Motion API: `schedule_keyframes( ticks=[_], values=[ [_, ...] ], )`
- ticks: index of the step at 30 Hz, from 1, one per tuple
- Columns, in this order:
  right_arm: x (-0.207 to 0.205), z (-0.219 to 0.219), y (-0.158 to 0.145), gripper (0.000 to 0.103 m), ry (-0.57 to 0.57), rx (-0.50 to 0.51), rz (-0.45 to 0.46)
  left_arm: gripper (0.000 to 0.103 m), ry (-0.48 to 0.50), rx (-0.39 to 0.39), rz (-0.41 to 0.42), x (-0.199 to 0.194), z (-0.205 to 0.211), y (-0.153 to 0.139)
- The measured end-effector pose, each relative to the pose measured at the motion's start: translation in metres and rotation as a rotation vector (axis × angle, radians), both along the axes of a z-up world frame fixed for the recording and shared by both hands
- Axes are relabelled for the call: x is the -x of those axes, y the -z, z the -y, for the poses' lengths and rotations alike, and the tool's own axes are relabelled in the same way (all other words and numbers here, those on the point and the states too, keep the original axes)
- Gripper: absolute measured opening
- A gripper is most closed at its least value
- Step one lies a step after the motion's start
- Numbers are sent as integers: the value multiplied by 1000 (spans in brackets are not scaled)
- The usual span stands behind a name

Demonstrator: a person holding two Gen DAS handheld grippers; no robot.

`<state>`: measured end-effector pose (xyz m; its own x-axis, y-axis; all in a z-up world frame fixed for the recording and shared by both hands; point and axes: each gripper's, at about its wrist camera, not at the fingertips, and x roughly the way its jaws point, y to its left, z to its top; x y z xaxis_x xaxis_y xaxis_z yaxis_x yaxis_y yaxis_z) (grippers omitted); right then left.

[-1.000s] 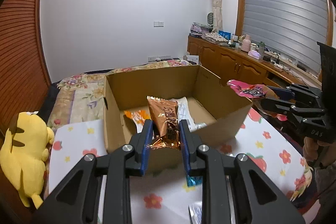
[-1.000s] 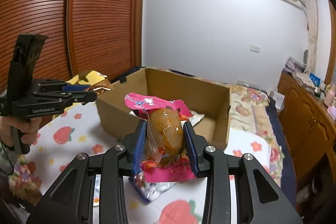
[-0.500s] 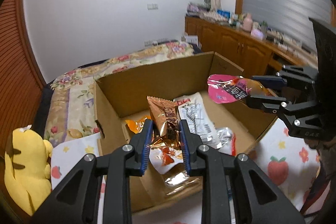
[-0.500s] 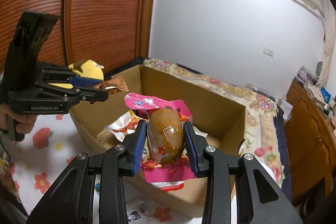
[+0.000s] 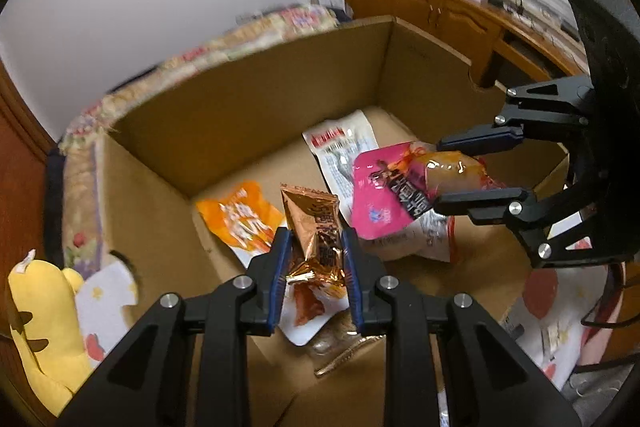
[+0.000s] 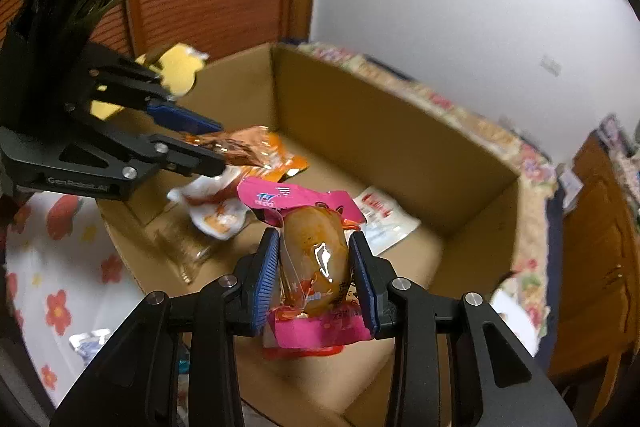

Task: Organize snacks
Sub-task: 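Lower into the box and open the left tool while the right tool releases the egg pouch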

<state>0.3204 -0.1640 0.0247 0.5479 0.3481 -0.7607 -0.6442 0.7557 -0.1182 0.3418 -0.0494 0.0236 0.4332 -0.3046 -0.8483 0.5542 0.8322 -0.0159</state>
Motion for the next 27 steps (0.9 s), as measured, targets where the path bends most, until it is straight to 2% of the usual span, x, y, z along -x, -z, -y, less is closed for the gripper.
schedule_keyframes(
  ticks=[4,12,13,15,23,25,27],
  values=[
    [-9,-3,5,35,-12,-15,-96,24,-1,-31,-81,-9,3,9],
    [-26,1,14,36,-7,-39,-226,26,-32,-57,-78,-7,5,7],
    [-27,2,14,37,-7,-42,-227,28,-38,-57,-64,-5,5,5],
    [-27,4,13,38,-3,-44,-225,48,-51,-48,-45,-6,3,3],
    [-14,19,1,42,30,-110,-177,53,-120,7,32,4,-12,-5],
    [-7,24,-5,42,48,-126,-149,57,-136,13,51,8,-15,-6],
    [-1,28,-9,42,65,-137,-133,67,-152,17,63,14,-18,-8]
  ],
)
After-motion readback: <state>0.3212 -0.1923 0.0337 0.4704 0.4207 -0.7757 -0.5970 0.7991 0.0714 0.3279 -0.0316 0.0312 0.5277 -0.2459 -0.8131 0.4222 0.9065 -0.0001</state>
